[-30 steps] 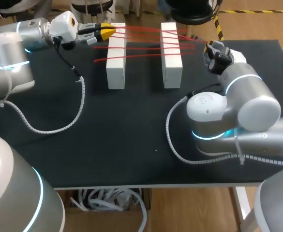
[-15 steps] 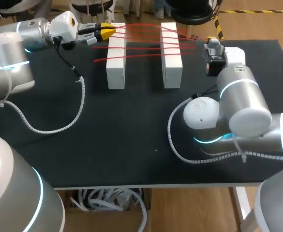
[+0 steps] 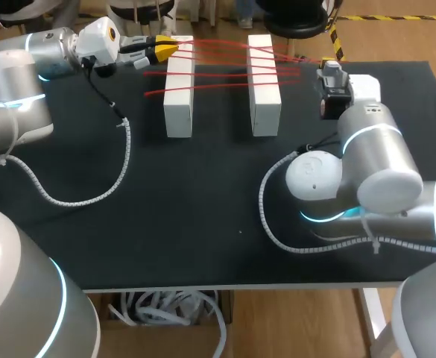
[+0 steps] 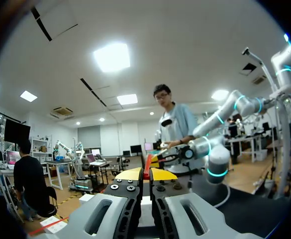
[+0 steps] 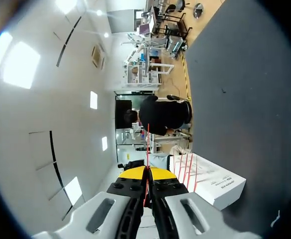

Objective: Grab the tape and strap the tape.

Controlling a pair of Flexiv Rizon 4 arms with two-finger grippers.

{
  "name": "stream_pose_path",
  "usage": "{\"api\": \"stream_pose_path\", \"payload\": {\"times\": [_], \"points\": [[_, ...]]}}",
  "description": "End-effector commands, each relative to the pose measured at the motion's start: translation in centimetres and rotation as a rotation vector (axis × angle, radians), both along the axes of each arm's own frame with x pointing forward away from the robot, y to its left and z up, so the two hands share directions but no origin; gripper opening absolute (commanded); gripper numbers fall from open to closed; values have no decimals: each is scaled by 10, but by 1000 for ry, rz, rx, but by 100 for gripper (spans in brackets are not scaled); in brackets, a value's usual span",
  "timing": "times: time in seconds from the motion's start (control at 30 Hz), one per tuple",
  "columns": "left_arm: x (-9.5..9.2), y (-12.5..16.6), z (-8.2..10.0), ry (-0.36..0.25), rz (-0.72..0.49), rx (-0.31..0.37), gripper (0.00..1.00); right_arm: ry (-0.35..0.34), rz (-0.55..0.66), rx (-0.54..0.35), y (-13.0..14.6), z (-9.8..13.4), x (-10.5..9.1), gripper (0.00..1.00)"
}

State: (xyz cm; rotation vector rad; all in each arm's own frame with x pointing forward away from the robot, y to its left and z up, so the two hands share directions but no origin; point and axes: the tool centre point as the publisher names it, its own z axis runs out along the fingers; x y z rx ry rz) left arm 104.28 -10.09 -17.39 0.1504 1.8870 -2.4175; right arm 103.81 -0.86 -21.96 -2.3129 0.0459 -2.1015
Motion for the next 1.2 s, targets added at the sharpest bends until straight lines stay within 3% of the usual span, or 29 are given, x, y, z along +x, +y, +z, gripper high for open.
{"api": "stream_pose_path", "payload": {"times": [0.03, 0.17, 0.27, 0.57, 0.77, 1.2], "points": [[2, 0, -2, -2, -4, -4, 0, 5, 3, -1, -1, 2, 1, 0], [2, 0, -2, -2, -4, -4, 0, 5, 3, -1, -1, 2, 1, 0], [2, 0, -2, -2, -4, -4, 0, -48, 5, -40, 1, 5, 2, 0], [2, 0, -2, -2, -4, -4, 0, -254, -14, -271, 9, 25, -2, 0], [2, 0, -2, -2, -4, -4, 0, -306, -14, -415, 17, 41, -9, 0], [2, 0, -2, -2, -4, -4, 0, -277, -17, -443, 24, 50, -17, 0]]}}
